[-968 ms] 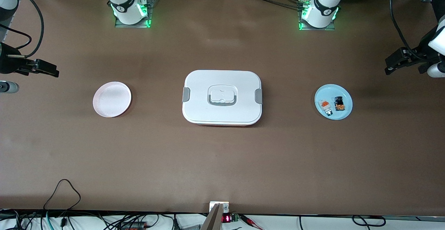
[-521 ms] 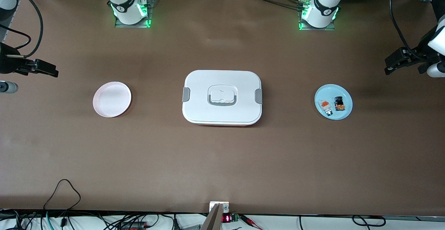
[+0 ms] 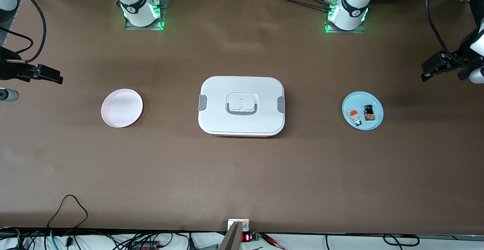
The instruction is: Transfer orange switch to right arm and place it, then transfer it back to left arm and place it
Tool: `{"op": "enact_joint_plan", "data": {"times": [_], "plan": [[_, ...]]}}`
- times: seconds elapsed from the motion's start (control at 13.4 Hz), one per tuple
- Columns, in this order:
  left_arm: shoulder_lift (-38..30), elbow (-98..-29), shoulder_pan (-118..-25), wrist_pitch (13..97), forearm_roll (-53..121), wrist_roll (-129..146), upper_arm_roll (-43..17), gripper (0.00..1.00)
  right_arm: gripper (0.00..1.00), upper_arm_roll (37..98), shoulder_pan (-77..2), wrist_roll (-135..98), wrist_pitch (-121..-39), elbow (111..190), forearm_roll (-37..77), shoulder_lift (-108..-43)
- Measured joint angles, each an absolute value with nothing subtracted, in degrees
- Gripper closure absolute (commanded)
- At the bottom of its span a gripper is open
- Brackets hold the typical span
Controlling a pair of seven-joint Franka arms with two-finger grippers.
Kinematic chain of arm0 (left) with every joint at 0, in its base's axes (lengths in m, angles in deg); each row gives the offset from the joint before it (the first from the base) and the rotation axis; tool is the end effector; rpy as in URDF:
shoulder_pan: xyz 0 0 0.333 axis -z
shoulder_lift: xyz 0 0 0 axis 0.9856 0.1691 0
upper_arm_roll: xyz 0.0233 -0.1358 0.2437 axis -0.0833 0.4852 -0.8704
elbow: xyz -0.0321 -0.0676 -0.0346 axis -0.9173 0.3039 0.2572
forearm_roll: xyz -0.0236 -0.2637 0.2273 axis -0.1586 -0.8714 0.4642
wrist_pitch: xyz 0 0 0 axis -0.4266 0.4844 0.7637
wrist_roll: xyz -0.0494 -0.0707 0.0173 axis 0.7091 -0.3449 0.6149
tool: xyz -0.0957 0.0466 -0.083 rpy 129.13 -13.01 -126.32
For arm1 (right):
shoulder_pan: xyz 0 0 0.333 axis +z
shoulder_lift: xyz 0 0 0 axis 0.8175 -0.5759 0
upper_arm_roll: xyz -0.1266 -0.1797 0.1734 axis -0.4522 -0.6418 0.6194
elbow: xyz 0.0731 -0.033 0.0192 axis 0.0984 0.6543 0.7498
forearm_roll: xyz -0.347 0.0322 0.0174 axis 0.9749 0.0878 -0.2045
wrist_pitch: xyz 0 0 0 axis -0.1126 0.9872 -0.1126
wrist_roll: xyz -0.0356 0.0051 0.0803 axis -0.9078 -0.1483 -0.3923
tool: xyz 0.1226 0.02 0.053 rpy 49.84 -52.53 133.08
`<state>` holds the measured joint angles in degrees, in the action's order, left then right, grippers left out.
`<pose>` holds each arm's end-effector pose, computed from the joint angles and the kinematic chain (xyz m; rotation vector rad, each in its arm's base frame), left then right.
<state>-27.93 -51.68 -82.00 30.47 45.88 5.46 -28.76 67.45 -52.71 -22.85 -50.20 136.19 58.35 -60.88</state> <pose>0.5231 -0.0015 0.5710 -3.0875 -0.0612 -0.0952 0.5356 -0.0310 0.5092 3.0912 -0.0732 -0.2339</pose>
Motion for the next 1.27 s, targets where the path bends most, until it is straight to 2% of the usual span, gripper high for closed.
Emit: {"op": "enact_joint_plan", "data": {"times": [0.37, 0.6, 0.82, 1.27], "plan": [[-26.76, -51.68, -82.00, 28.24, 45.88, 4.86, -29.11, 0.01, 0.00, 67.57, -52.69, -22.84, -50.20, 136.18, 58.33, -60.88], [-26.32, -54.00, -83.46, 27.83, 45.94, -5.90, -29.38, 0.01, 0.00, 67.66, -52.68, -22.84, -50.20, 136.18, 58.32, -60.88], [-24.57, -62.37, -86.02, 37.28, 45.94, -23.07, -29.98, 0.01, 0.00, 67.67, -52.68, -22.84, -50.20, 136.17, 58.32, -60.88], [-21.99, -73.88, -87.54, 48.40, 45.96, -50.68, -30.00, 0.02, 0.00, 67.74, -52.67, -22.84, -50.20, 136.16, 58.10, -60.88]]}}
